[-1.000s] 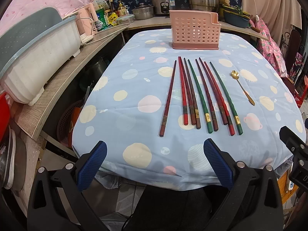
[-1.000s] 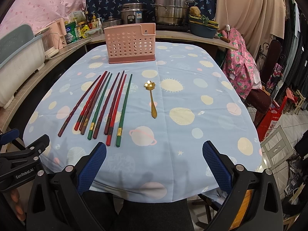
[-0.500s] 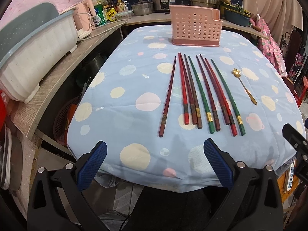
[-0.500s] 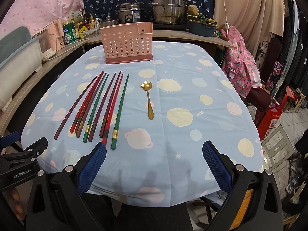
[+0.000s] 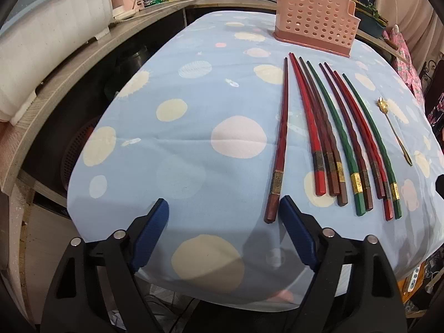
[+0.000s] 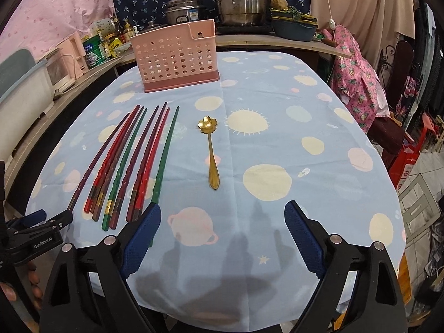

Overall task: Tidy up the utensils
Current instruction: 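Grasp the gold spoon with the right tool while the left tool grasps a dark red chopstick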

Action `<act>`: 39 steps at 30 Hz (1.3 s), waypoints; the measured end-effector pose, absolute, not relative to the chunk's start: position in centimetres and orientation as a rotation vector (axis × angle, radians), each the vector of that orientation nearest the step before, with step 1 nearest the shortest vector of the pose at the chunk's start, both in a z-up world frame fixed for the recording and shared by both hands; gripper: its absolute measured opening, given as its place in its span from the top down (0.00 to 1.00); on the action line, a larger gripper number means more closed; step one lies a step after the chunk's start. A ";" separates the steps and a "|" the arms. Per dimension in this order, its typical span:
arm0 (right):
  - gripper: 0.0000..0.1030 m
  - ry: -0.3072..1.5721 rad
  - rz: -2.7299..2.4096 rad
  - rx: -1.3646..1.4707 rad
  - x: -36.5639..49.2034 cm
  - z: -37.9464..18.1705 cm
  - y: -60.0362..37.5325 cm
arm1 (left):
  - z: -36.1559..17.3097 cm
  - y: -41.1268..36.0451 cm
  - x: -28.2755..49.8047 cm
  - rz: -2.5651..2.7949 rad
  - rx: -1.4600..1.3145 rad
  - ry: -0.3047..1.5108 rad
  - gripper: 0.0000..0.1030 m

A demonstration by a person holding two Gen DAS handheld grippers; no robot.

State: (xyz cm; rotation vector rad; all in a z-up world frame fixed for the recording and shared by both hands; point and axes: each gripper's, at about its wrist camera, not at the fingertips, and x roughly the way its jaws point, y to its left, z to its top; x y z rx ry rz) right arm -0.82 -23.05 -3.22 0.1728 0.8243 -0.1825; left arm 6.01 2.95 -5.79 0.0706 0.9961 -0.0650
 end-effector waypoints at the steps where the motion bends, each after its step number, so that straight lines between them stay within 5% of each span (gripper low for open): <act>1: 0.22 0.828 -0.178 0.177 -0.5 -3.4 -23.1 | -5.8 2.9 6.0 -0.066 0.073 0.991 0.27; 14: 0.59 0.874 -0.131 0.235 3.7 -5.8 -24.2 | -5.1 2.1 7.4 -0.115 0.023 0.991 0.86; 26: 0.89 0.877 -0.119 0.247 4.6 -6.6 -24.5 | -5.1 1.9 7.3 -0.100 0.032 0.985 0.87; 39: 0.89 0.810 -0.109 0.248 3.2 -3.9 -24.5 | -3.0 2.1 7.0 -0.117 0.011 0.956 0.88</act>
